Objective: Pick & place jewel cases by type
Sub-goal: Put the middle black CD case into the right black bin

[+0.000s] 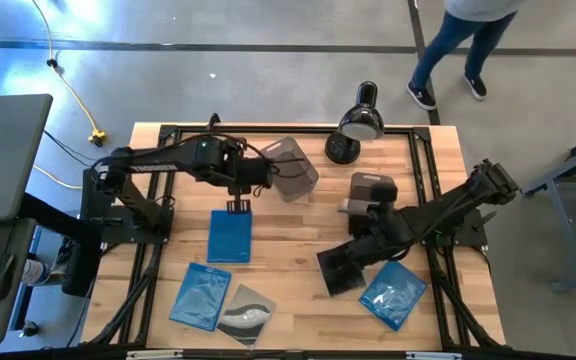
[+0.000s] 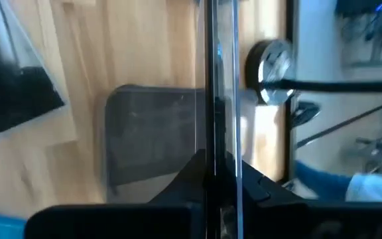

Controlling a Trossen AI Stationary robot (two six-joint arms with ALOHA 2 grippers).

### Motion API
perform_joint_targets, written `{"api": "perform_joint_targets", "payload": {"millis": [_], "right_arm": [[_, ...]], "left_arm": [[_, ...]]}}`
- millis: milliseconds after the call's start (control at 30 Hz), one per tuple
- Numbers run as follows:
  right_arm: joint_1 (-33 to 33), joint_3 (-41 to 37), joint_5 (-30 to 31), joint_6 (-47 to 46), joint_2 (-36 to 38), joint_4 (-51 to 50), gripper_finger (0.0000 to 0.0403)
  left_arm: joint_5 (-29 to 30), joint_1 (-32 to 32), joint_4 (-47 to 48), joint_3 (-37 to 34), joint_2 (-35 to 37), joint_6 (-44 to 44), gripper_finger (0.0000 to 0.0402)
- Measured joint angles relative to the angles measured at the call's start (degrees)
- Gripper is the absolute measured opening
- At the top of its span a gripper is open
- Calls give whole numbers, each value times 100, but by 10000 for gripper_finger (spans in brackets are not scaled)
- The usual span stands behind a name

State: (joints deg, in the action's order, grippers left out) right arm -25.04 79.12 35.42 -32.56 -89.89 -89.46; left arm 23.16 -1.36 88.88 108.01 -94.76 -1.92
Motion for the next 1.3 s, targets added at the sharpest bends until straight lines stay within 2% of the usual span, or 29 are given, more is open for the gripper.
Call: {"api": "perform_joint_targets", "payload": {"millis": [233,433,800,967,1167,1300], "right_arm": [[-11,-978,-288,-238,7,83,40],[-8,-1568,178,-236,7,130,29],[19,-1534,92,109,36,520,44],[33,-1534,-66,439,36,1062,39],[123,-1534,-294,460,36,1072,33],[184,-1534,-428,1030,36,1039,31]], "left_arm": [[-2,185,0,0,9,42,97],[24,172,-2,0,9,58,97],[42,174,-151,-2,7,161,97],[39,174,-172,-2,4,165,97],[37,174,-178,-2,4,165,97],[37,174,-177,-2,4,165,97]]}}
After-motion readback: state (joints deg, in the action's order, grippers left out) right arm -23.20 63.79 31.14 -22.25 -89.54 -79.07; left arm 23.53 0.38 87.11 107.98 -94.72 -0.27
